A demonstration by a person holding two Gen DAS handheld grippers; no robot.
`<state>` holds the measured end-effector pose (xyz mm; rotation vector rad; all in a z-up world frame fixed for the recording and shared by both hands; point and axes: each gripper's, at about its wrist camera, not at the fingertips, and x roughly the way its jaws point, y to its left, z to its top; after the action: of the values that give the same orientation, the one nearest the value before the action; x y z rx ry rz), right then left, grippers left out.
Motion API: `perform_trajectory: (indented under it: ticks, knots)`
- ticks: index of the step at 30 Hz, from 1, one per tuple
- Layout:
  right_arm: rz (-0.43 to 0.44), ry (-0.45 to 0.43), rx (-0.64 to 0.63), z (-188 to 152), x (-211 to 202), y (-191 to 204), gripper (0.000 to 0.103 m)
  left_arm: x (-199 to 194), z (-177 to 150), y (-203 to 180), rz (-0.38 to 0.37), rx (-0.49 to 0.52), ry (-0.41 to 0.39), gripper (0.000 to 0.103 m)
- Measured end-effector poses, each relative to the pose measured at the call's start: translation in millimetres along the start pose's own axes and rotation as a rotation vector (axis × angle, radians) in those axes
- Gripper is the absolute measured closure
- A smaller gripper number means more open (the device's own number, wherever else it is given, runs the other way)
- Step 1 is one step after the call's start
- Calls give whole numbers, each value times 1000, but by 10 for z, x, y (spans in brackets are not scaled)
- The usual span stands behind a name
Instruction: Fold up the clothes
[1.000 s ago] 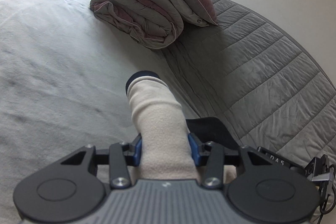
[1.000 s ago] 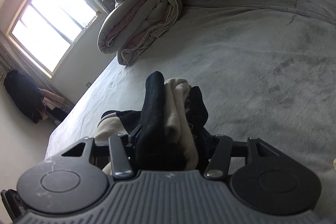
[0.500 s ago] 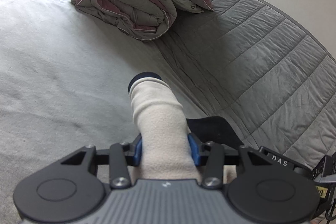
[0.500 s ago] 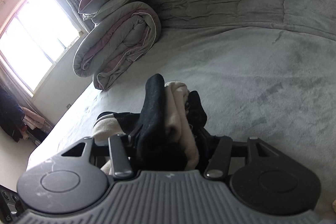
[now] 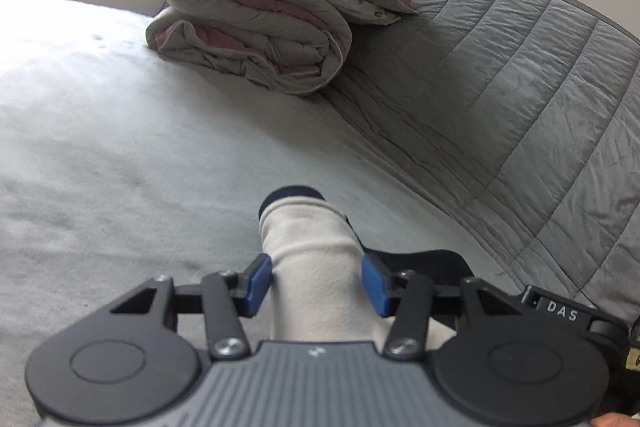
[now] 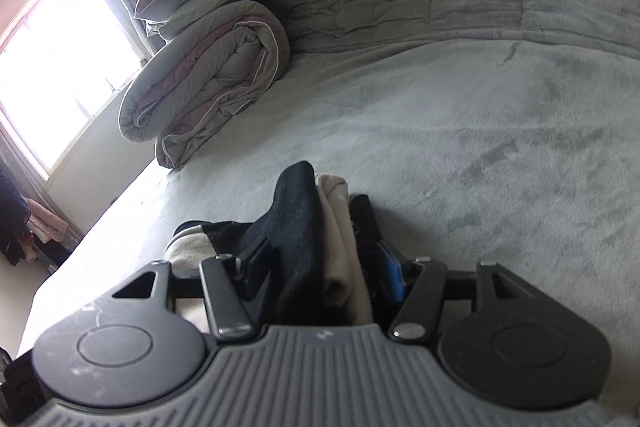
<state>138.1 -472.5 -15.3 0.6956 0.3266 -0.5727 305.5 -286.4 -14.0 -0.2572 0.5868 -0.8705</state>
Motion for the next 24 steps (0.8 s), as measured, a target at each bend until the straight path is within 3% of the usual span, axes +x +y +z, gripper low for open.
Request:
perform_trajectory:
  ticks: [3,6,8,14,17,21,24]
  knots:
    - [-19,-85,-75,37,-28,117,45,-14,93,-118,10,64,-73,58]
    - [-2,-152,-176,6,-18,243,58,105,96,-185,-6,130,-54,77]
    - [-17,-130,-206,-54,82,241,73,207,50,-161,0,132,-18,89]
    - [-74,-60,-250,-183,332,161,96,359,-204,119,2,58,31,92]
    - [-97,-32,-278,-181,383,179,97,382,-226,178,-14,15,36,93]
    - [-104,-18,-273,-127,231,267,95,320,-181,47,23,44,42,92]
    - [-108,-7,-268,-85,112,333,82,175,-88,-42,37,30,51,80]
